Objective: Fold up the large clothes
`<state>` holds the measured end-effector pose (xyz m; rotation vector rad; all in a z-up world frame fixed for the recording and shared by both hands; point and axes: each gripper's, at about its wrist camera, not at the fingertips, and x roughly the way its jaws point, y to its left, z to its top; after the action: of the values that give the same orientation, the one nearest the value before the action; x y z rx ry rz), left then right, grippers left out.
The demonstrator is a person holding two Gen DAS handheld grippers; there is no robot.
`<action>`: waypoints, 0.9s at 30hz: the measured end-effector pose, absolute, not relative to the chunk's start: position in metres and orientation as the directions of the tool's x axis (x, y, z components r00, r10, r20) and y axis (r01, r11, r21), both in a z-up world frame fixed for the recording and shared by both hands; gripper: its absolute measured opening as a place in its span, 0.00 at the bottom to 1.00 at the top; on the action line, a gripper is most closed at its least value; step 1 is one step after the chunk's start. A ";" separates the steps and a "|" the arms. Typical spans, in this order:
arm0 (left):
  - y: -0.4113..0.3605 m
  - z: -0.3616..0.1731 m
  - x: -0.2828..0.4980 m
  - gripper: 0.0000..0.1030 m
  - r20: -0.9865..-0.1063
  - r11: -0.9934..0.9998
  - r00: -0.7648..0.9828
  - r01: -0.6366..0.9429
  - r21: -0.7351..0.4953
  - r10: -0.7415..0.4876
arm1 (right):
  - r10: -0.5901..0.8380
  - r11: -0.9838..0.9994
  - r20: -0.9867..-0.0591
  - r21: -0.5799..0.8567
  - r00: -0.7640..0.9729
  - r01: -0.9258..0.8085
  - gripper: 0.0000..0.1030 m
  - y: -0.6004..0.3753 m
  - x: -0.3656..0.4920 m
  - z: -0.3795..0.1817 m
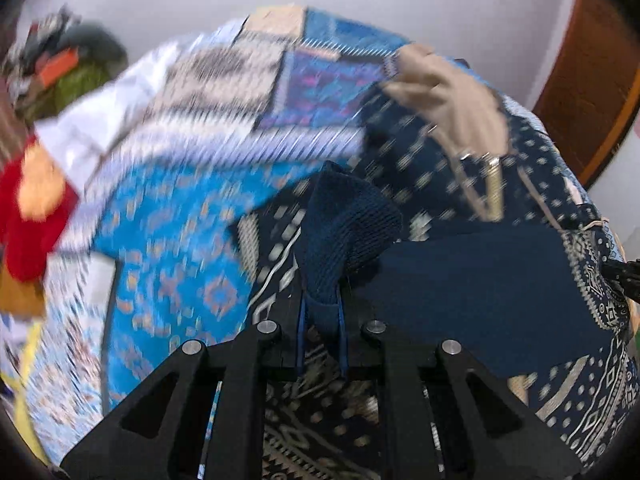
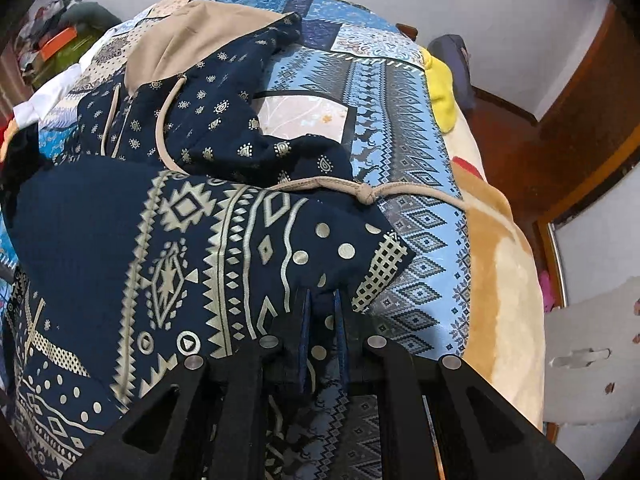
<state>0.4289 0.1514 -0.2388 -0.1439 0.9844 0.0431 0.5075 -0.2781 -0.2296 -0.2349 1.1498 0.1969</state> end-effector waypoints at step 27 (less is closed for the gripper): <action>0.172 -0.264 0.378 0.66 -0.902 0.988 0.418 -0.140 0.058 0.112 | -0.016 0.985 -0.903 -0.088 0.430 -0.148 0.88 -0.347 0.463 -0.207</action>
<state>0.3782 0.1718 -0.2639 -0.0278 1.1288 0.1581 0.4625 -0.3473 -0.2065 -0.1634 1.1247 0.0830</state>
